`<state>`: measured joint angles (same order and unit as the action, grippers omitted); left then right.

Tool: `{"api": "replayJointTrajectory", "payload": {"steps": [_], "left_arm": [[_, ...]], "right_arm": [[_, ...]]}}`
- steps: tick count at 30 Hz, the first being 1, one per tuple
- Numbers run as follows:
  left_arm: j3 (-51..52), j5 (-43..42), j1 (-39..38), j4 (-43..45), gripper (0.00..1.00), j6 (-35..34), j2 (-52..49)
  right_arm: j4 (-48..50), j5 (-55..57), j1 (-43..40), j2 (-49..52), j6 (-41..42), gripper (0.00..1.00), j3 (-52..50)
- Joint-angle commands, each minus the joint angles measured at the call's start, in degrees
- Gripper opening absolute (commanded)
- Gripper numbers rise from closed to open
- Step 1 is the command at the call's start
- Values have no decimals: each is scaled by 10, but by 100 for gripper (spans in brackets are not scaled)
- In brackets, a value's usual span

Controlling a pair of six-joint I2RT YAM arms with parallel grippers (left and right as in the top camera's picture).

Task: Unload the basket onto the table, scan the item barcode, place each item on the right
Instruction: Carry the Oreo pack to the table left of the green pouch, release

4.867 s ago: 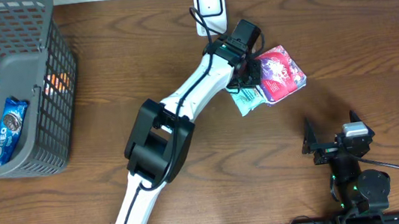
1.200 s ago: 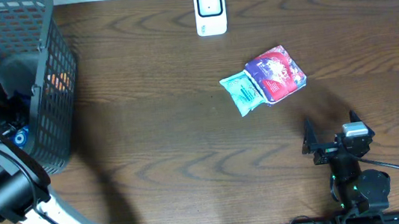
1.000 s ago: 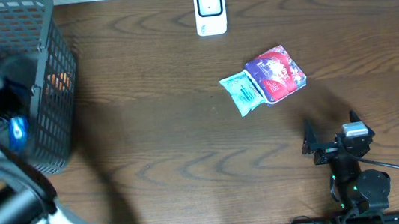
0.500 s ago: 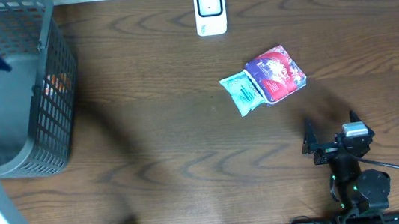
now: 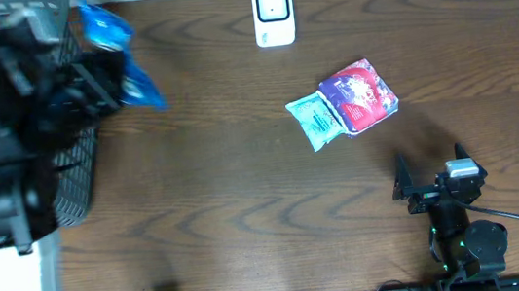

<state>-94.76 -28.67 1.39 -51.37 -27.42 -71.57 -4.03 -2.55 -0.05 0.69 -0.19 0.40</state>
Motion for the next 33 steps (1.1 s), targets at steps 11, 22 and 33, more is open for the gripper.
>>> {"api": "replayJointTrajectory", "payload": {"steps": [11, 22, 33], "left_arm": [[17, 243, -226, -56, 7, -272, -184], [17, 222, -300, 6, 7, -389, -397], [17, 201, -351, 162, 8, -409, -488]], "right_arm": [[-2, 3, -4, -3, 10, 99, -1], [-2, 3, -4, -3, 10, 99, -1], [-2, 3, -4, -3, 10, 99, -1]]}}
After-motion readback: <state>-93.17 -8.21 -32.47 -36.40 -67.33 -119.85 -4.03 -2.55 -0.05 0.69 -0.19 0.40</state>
